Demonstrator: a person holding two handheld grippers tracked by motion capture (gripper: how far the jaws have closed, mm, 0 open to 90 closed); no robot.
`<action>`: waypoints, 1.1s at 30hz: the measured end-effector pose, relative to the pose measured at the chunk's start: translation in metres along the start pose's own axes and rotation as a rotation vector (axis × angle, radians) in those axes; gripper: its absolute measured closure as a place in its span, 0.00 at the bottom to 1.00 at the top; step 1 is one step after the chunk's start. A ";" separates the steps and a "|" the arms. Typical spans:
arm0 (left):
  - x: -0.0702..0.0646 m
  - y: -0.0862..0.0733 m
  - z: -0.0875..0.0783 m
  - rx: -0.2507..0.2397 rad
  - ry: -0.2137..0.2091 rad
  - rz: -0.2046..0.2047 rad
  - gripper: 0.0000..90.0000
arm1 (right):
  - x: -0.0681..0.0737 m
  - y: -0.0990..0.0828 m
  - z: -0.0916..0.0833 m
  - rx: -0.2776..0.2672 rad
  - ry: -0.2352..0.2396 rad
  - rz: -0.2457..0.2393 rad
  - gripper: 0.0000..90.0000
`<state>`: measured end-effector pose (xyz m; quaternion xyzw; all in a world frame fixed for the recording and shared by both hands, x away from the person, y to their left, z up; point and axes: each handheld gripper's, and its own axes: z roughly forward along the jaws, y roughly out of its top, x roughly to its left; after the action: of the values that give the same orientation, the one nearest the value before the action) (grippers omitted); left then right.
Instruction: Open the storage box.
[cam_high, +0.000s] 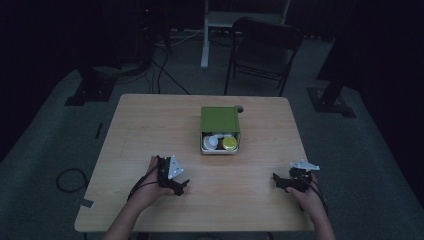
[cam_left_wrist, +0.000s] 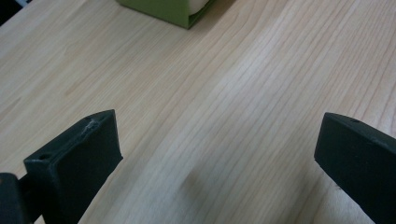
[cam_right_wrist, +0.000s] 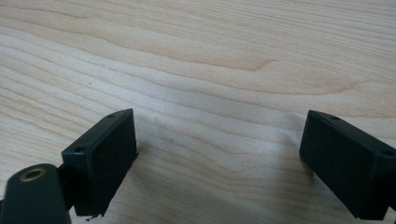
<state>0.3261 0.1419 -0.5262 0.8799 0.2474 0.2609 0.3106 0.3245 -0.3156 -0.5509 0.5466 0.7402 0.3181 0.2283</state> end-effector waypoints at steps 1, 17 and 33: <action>-0.002 0.003 0.002 0.001 0.003 0.019 0.01 | 0.000 0.000 0.000 0.000 0.000 0.000 0.12; -0.013 0.033 0.015 -0.044 0.026 0.136 0.01 | 0.000 0.000 0.000 0.000 0.000 0.001 0.12; -0.028 0.061 0.032 -0.129 0.056 0.275 0.06 | 0.000 0.000 0.000 0.000 0.000 0.001 0.12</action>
<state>0.3419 0.0702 -0.5147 0.8761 0.1158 0.3409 0.3207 0.3245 -0.3156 -0.5509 0.5468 0.7400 0.3184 0.2282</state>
